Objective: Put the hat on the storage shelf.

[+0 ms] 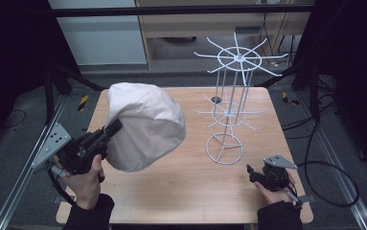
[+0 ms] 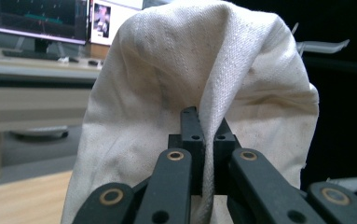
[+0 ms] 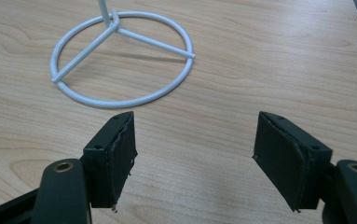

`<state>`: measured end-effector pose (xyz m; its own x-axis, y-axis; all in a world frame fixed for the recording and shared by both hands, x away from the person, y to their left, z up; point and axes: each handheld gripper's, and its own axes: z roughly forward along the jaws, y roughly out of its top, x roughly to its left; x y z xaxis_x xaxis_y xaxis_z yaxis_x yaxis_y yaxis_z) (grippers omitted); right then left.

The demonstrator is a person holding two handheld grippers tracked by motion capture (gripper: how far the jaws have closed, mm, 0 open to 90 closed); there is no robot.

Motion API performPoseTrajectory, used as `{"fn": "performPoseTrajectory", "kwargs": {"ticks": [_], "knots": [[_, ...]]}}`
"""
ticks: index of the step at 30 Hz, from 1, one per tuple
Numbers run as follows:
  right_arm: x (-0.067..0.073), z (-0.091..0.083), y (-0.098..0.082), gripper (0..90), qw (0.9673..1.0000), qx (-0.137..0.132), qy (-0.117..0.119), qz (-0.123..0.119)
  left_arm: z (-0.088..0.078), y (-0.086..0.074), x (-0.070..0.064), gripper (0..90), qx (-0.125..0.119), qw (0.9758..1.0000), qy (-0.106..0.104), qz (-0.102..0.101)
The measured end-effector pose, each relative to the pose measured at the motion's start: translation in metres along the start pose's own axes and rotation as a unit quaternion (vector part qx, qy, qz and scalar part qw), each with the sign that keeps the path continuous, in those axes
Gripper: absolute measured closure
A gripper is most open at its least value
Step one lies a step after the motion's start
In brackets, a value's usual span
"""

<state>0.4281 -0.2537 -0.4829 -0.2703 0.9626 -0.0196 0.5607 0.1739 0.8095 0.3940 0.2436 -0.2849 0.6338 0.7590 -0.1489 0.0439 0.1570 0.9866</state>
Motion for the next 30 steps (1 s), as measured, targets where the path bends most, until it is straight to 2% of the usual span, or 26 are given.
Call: {"fn": "performPoseTrajectory", "kwargs": {"ticks": [7,10,16,21,30], "knots": [[0.0,0.0,0.0,29.6,1.0,-0.001,0.0,0.0,0.009,0.011,-0.003,87.8,-0.043,0.9988,-0.015,-0.019],[0.0,0.0,0.0,29.6,1.0,-0.001,0.0,0.0,0.01,0.017,-0.003,87.8,-0.063,0.9972,-0.023,-0.031],[-0.002,0.0,0.0,29.6,1.0,-0.003,0.001,0.002,0.014,0.028,-0.005,87.8,-0.09,0.9948,-0.028,-0.039],[-0.002,0.0,0.0,29.6,1.0,-0.003,0.002,0.002,0.022,0.033,-0.012,87.8,-0.1,0.9937,-0.034,-0.037],[-0.003,0.0,-0.001,30.0,1.0,-0.004,0.004,0.006,0.04,0.039,-0.02,87.8,-0.11,0.9916,-0.049,-0.047]]}}
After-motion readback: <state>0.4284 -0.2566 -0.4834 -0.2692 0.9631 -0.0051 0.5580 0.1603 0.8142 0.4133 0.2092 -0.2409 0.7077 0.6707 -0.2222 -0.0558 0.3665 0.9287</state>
